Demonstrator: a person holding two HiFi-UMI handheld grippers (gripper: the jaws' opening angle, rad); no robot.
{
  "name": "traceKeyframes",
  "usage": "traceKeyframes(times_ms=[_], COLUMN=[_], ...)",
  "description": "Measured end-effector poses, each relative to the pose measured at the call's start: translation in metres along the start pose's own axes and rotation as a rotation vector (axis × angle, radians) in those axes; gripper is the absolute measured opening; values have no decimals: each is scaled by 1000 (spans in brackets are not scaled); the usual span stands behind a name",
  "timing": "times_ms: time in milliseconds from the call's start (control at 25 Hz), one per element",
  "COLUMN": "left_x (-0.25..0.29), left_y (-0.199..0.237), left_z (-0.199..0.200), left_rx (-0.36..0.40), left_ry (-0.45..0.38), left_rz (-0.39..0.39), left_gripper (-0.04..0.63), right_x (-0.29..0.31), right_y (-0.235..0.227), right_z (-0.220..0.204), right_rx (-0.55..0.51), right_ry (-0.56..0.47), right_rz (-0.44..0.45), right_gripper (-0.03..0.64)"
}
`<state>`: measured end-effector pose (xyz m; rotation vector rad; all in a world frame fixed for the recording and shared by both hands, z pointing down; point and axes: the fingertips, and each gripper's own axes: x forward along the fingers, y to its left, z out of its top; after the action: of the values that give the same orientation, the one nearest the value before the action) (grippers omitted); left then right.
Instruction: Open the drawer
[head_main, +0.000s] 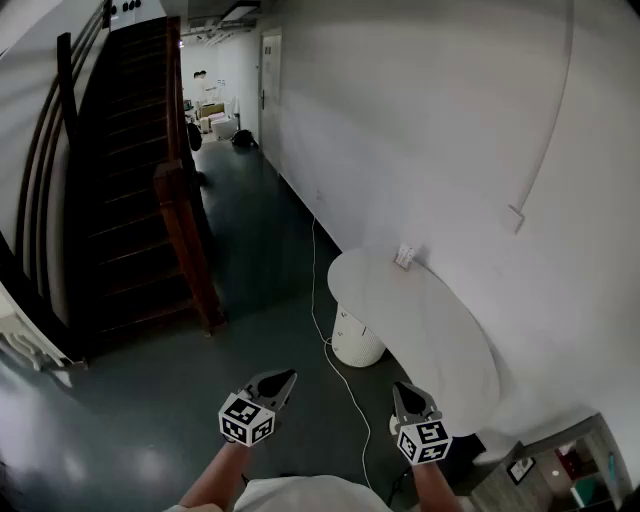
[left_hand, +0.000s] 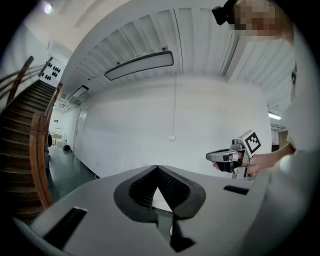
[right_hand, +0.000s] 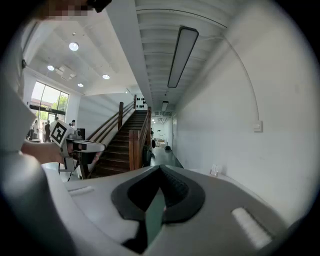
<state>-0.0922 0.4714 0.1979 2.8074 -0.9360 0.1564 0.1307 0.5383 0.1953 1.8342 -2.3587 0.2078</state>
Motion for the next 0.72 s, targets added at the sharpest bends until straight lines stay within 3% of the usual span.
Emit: traceKeyframes(times_ms=[720], left_x=[20], left_y=[-11], left_z=[-2], left_rx=[-20], left_ry=[0], left_rz=[16], left_gripper=[6], right_x=[1], right_y=[-26], right_z=[-2], right_rx=[28], right_ry=[-15], right_rz=[-3], right_gripper=[11])
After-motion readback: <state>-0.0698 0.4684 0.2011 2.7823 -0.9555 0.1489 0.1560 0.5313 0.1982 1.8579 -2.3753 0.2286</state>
